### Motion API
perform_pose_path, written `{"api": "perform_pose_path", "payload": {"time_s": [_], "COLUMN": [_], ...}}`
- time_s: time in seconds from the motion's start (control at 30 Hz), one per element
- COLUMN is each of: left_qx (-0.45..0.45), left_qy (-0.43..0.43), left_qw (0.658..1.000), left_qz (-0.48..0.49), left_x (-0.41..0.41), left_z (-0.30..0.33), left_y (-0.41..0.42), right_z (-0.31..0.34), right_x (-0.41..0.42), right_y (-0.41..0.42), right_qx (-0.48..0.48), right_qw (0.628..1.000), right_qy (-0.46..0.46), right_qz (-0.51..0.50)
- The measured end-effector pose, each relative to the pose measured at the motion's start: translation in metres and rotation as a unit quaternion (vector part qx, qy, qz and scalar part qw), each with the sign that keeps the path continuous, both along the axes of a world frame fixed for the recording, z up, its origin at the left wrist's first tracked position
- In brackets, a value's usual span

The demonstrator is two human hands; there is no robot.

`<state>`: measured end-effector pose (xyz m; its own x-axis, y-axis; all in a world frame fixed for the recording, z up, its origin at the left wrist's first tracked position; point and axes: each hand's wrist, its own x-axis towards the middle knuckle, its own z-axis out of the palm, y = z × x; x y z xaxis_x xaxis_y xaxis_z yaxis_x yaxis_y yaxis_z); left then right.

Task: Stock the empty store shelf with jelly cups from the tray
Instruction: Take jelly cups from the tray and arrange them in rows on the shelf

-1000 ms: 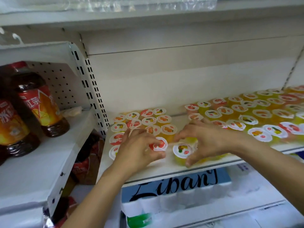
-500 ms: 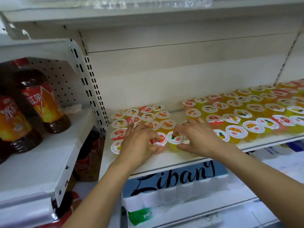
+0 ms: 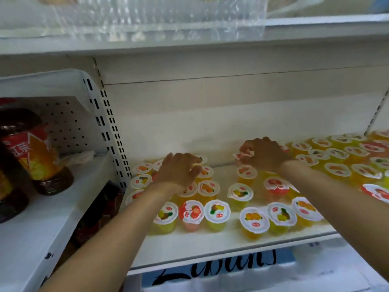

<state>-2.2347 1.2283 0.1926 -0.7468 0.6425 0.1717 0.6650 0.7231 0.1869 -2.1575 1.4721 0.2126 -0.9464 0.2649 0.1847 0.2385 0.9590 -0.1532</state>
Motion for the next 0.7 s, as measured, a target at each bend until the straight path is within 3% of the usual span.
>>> {"api": "perform_pose_path", "payload": {"time_s": [0.27, 0.4, 0.7], "left_qx": [-0.028, 0.003, 0.013], "left_qy": [-0.034, -0.037, -0.044], "left_qw": [0.999, 0.999, 0.999], "left_qz": [0.018, 0.016, 0.015], "left_x": [-0.021, -0.024, -0.032], "left_z": [-0.014, -0.017, -0.027], "left_y": [0.018, 0.017, 0.020], "right_z": [-0.005, -0.011, -0.029], "right_x": [-0.044, -0.053, -0.079], "right_y": [0.028, 0.031, -0.016], "right_qx": [0.053, 0.068, -0.058], "right_qw": [0.994, 0.994, 0.995], "right_qy": [-0.089, -0.083, -0.022], "right_qz": [0.022, 0.033, 0.082]}}
